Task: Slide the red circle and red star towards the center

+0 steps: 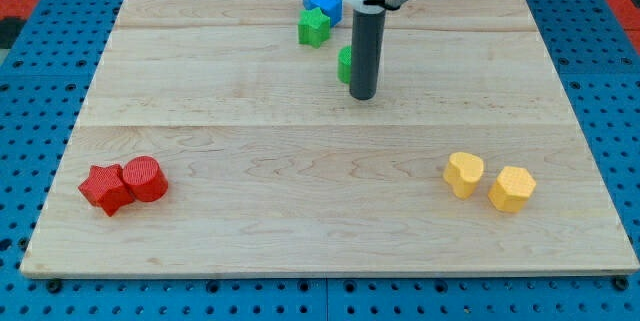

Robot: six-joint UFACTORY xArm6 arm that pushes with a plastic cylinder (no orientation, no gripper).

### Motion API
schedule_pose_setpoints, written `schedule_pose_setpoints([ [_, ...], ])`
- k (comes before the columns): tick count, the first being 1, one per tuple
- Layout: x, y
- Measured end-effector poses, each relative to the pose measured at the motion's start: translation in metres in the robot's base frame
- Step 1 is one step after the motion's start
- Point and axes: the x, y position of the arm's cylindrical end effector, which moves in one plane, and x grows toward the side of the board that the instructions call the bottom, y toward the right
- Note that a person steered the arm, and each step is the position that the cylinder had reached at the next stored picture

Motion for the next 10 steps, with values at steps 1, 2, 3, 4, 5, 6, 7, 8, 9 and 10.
schedule_pose_setpoints([
  [1, -0.06, -0.03],
  [2, -0.076, -0.048],
  [3, 0.014, -0.032],
  [4, 0.144, -0.083],
  [5, 0.2, -0.179],
  [6, 0.199, -0.326],
  [7, 0.18, -0.354],
  [8, 0.19, -0.348],
  [9, 0.171, -0.326],
  [10, 0.166, -0.255],
])
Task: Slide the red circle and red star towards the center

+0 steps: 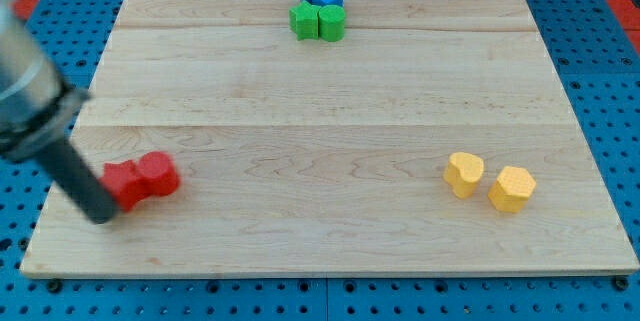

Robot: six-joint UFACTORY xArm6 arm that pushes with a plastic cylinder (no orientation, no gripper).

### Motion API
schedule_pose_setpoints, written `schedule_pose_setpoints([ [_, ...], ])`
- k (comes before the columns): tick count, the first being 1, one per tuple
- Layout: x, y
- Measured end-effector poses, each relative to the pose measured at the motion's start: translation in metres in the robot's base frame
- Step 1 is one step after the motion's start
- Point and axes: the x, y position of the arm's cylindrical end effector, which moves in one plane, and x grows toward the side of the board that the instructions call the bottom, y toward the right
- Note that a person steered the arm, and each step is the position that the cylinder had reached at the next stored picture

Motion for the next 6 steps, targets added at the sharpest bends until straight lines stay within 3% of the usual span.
schedule_pose_setpoints([
  [2, -0.102, 0.073],
  [6, -0.158, 0.11],
])
